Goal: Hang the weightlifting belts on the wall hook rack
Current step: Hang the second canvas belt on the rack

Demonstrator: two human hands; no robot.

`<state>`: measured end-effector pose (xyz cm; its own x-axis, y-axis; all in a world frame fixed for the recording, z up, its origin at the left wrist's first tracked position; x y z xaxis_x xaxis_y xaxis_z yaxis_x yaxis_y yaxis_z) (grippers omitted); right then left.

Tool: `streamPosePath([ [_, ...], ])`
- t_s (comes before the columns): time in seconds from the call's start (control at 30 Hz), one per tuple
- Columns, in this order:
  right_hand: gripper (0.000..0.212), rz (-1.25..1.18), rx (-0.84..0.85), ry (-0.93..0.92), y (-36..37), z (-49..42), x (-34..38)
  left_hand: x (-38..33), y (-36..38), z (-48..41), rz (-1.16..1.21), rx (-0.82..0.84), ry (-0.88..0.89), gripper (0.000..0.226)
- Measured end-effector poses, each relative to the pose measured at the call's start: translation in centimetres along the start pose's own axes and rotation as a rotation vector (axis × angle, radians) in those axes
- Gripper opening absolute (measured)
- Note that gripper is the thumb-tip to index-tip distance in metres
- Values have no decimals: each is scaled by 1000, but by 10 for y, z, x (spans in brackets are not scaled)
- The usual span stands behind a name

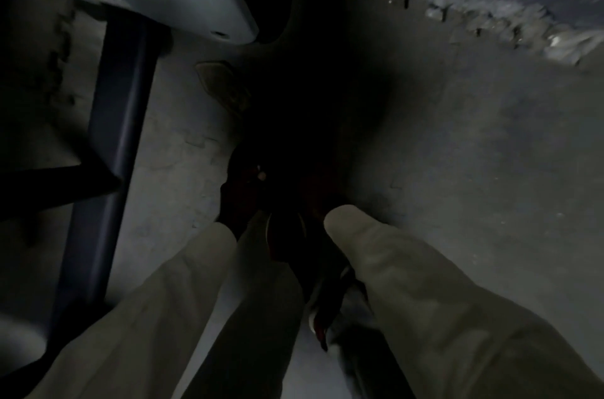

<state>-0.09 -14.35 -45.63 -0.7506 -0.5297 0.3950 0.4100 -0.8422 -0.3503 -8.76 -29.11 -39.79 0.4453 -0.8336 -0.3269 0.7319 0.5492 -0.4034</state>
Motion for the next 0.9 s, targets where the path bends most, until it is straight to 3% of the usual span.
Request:
streamPosePath([
  [0.07,44,134,57,-28,-24,33,3,-43,2,33,-26,21,60,35],
  [0.17,45,266,-30,-71,-87,106,23,-120,-8,96,-242,-1,283,20],
  [0.27,43,133,-131,-141,-153,187,55,-191,-35,182,-521,-102,484,39],
  [0.47,44,-438,-277,-319,-284,379,115,-309,-115,387,-186,-313,970,43],
  [0.63,21,-359,-448,-571,-367,532,177,-374,-152,548,-88,-573,1214,63],
  [0.73,27,-277,-517,-645,-399,605,208,-395,-174,622,-95,-825,1265,68],
  [0.8,24,-250,-536,-706,-419,650,228,-407,-188,660,-91,-864,1323,79],
  [0.9,21,-355,-555,-807,-453,716,250,-426,-218,694,-54,-884,1310,73],
])
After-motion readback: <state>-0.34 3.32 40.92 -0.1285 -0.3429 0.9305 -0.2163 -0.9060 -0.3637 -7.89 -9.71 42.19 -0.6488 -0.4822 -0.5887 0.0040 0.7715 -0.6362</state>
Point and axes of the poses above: each hand's wrist, its own z-axis away from the middle knuckle, its own y-axis out of the palm, x = y × z, the point moved 8 cm from there along -z, towards the middle knuckle, and after that the axes turned 6 degrees about x, right-handed, at the moved point
